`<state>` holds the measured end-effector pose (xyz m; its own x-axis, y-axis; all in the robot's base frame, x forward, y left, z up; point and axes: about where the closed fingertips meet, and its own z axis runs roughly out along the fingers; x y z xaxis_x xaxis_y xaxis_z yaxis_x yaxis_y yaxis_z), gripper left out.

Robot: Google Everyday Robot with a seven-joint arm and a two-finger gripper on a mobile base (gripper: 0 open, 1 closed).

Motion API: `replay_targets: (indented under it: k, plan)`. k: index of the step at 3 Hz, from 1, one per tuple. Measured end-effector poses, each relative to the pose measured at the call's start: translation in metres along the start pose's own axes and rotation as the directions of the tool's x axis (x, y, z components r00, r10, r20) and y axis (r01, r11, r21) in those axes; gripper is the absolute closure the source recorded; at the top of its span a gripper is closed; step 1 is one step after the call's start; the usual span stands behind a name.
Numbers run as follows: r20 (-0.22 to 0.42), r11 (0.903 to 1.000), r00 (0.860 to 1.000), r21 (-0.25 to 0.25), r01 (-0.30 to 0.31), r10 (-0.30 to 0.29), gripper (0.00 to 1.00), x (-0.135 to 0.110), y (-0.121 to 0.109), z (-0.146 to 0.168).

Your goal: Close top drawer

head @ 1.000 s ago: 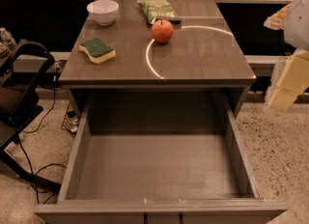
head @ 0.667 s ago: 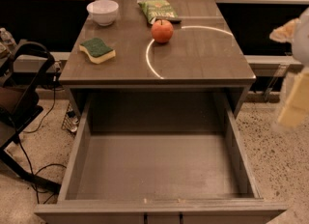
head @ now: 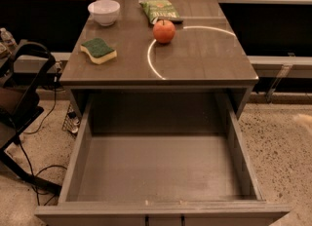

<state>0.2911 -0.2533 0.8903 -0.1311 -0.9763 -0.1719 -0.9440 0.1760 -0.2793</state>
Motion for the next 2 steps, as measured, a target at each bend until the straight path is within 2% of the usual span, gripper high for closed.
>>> replay_targets:
  k: [1, 2]
  plan:
    - [0.012, 0.9998, 1.0, -0.007, 0.019, -0.019, 0.0, 0.008, 0.05, 0.025]
    - [-0.008, 0.9983, 1.0, -0.052, 0.028, -0.029, 0.0, 0.007, 0.101, 0.063]
